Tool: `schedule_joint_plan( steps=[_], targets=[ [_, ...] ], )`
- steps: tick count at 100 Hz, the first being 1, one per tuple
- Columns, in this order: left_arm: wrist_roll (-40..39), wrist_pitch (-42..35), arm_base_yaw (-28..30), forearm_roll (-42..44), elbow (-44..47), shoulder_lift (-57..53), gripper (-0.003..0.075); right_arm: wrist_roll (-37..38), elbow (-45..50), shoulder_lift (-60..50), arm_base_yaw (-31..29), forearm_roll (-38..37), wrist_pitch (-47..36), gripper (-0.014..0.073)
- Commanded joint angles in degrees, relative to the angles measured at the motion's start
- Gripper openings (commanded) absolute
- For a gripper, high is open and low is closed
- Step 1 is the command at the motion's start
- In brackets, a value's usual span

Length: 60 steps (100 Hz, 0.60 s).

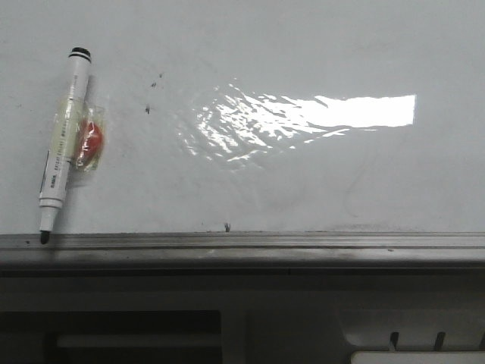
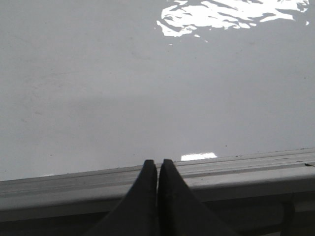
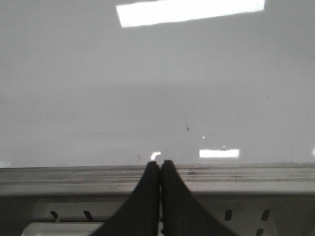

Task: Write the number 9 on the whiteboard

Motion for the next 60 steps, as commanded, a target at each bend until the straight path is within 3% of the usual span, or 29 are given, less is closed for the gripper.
schedule_joint_plan(
  steps=[1, 32, 60],
  targets=[
    [-0.7, -2.6, -0.4, 0.1, 2.4, -1.7, -0.002, -0.2, 1.7, -0.8, -0.3, 0.0, -2.2, -0.0069],
    [-0.7, -2.6, -0.4, 0.7, 2.4, -1.7, -0.002, -0.2, 1.7, -0.8, -0.3, 0.0, -2.2, -0.0069],
    [-0.7, -7.6, -0.4, -1.0, 2.4, -1.7, -0.002, -0.2, 1.7, -0.8, -0.3, -0.3, -2.2, -0.0069]
  ],
)
